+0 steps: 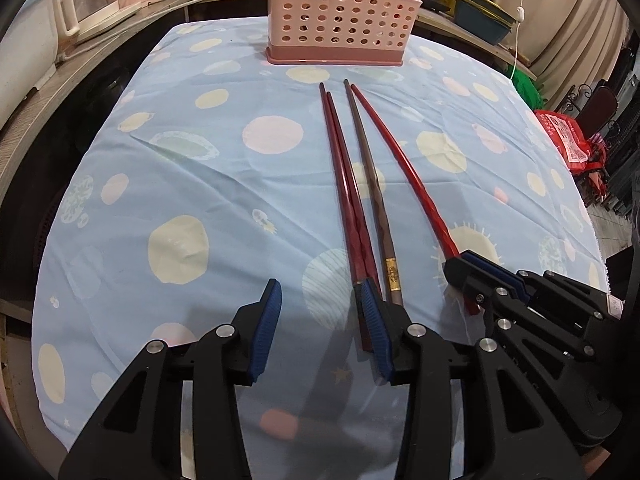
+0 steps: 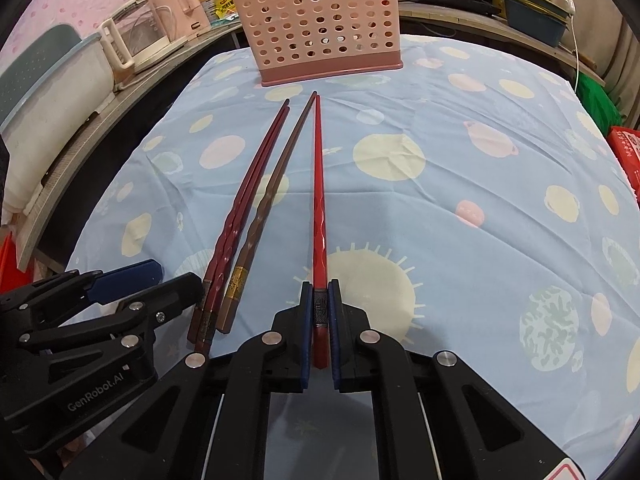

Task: Organize utensils
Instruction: 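Grasp a dark-red chopstick with the left tool while the right tool holds the red one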

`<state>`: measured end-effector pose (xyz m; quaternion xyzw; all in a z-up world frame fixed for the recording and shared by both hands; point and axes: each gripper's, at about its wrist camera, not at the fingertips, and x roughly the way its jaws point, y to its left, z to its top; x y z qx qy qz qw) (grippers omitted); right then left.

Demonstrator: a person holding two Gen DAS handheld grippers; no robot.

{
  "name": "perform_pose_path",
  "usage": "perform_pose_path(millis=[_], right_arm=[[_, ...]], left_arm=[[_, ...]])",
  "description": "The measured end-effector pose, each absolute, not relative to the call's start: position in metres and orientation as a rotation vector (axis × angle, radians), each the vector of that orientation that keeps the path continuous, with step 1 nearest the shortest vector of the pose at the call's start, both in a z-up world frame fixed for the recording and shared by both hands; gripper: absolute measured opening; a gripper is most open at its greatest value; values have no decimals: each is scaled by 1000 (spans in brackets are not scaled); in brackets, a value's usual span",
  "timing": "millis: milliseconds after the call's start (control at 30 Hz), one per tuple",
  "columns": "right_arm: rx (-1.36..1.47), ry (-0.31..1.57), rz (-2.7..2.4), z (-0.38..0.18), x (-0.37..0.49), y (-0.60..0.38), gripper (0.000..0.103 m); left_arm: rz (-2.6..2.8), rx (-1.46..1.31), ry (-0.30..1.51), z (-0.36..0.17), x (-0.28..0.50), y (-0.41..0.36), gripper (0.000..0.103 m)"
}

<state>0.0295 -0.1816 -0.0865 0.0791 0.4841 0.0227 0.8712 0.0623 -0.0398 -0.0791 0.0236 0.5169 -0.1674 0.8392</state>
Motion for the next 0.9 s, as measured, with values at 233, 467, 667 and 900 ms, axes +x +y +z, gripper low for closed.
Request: perform_pose_path(millis=[233, 467, 667, 900], right_arm=[[174, 1014, 47, -87, 29, -185, 7], [175, 1014, 46, -87, 29, -185, 7], [171, 1014, 46, -87, 29, -185, 7], [171, 1014, 46, -87, 29, -186, 7]], left_arm=[[-361, 68, 1089, -82, 61, -47, 40], [-333, 61, 1091, -83, 64, -38, 42], [-335, 71, 1094, -84, 62, -40, 41], [-345, 81, 1083, -84, 61, -39, 24]])
